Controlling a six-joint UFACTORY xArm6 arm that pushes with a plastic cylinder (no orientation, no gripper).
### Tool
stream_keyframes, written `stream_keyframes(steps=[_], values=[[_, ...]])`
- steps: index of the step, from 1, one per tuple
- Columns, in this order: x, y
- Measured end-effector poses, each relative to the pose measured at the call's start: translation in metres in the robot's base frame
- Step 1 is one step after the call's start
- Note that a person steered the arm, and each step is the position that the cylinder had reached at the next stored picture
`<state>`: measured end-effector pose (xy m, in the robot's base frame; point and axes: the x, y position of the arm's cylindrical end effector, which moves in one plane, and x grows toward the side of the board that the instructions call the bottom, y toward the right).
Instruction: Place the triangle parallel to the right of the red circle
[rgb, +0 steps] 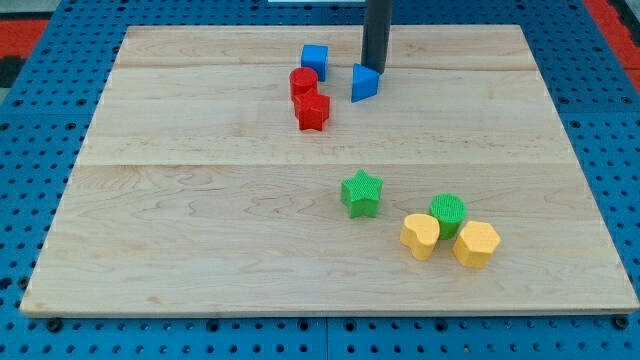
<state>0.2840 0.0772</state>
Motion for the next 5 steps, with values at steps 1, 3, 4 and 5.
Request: stream_keyframes(steps=[1, 3, 4, 5], values=[[0.032, 0.099], [0.194, 0.195], [0.238, 0.156], [0.238, 0.092]])
